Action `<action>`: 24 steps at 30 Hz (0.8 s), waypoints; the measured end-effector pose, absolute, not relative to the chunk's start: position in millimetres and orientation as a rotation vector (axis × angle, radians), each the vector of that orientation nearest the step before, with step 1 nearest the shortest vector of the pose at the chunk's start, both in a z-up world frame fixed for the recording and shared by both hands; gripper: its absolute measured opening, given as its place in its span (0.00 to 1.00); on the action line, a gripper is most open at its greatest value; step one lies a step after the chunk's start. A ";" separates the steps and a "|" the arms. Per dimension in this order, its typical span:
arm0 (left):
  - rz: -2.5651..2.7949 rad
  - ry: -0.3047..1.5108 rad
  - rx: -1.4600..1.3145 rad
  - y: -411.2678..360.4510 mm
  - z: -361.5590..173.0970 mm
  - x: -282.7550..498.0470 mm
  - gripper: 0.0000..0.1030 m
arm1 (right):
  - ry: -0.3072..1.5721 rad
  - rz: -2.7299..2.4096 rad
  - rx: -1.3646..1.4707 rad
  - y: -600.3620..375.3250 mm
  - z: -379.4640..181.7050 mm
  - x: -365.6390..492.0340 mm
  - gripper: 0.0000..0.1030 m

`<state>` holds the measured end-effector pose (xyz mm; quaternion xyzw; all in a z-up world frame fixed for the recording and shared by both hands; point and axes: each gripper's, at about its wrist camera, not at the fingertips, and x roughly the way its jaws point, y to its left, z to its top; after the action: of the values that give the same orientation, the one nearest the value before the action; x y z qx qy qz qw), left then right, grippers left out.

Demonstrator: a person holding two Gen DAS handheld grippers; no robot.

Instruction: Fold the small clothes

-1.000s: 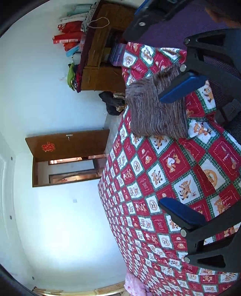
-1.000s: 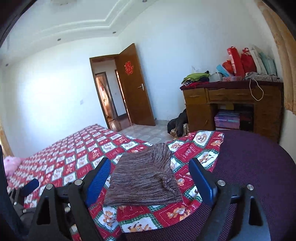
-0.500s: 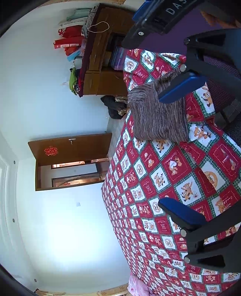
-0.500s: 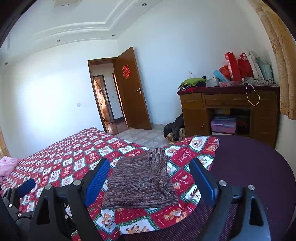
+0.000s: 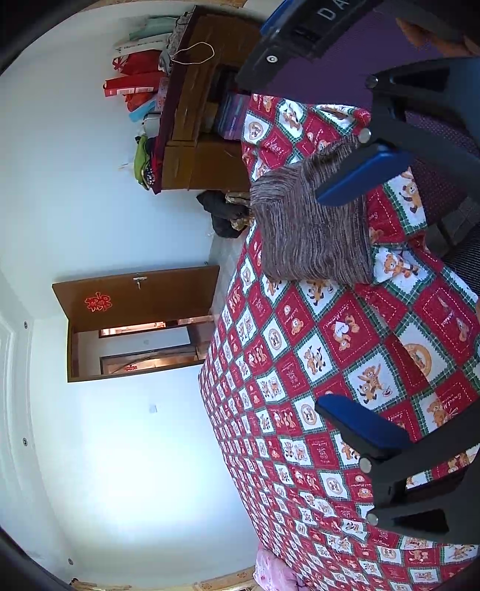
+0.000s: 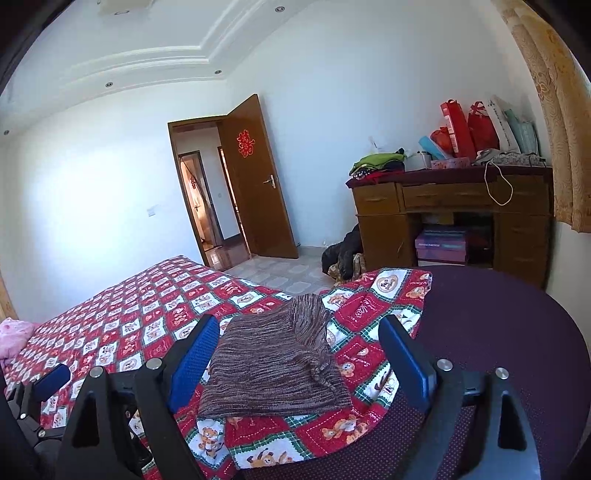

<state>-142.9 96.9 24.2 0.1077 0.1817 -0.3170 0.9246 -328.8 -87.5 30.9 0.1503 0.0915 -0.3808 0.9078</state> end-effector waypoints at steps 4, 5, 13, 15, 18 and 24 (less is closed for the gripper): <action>-0.645 0.370 0.227 96.0 24.5 -143.2 1.00 | 0.190 -0.787 0.299 -86.1 31.4 -327.8 0.86; -0.645 0.368 0.229 95.8 24.9 -143.3 1.00 | 0.188 -0.788 0.298 -85.9 31.6 -328.2 0.86; -0.642 0.360 0.226 98.4 27.5 -143.9 1.00 | 0.184 -0.796 0.294 -85.1 32.4 -328.8 0.86; -0.637 0.360 0.228 97.7 26.7 -143.7 1.00 | 0.183 -0.797 0.292 -85.4 32.6 -329.0 0.86; -0.633 0.363 0.232 97.0 26.1 -143.3 1.00 | 0.180 -0.800 0.290 -84.4 32.7 -329.6 0.86; -0.635 0.368 0.229 96.5 27.1 -142.5 1.00 | 0.175 -0.805 0.290 -83.0 33.2 -330.5 0.86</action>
<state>-142.5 96.5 27.1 0.1119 0.1795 -0.3095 0.9271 -330.5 -83.0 33.2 0.1404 0.0847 -0.3896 0.9063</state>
